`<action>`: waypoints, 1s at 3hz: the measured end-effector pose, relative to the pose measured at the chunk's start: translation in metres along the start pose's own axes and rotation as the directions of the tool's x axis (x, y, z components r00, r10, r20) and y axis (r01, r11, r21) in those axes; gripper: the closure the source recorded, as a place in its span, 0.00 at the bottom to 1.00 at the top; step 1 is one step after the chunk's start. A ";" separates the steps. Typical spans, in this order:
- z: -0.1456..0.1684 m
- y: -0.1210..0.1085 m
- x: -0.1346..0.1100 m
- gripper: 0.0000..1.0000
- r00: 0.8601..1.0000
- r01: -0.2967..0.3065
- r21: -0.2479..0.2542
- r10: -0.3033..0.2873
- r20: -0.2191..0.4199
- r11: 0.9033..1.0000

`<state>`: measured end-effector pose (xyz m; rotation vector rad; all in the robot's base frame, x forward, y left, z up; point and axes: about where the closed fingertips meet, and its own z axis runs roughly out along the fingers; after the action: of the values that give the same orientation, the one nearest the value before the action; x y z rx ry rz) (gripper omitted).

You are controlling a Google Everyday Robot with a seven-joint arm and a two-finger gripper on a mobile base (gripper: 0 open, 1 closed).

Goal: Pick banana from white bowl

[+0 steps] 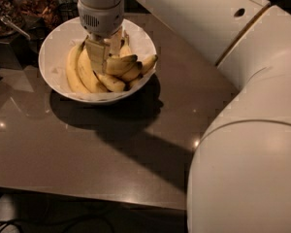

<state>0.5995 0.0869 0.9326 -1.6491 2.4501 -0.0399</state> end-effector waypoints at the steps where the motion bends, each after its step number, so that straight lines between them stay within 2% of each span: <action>1: 0.013 -0.004 0.004 0.47 1.000 -0.017 -0.020 0.017 -0.020 1.000; 2: 0.021 -0.010 0.009 0.64 0.999 -0.029 -0.020 0.029 -0.035 0.999; 3: 0.022 -0.010 0.009 0.89 0.999 -0.030 -0.020 0.029 -0.035 0.999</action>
Offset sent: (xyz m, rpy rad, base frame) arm -0.0032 -0.0362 -0.0298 -0.1021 0.1078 -0.0549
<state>0.6090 0.0768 0.9113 -1.6336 2.5082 -0.0403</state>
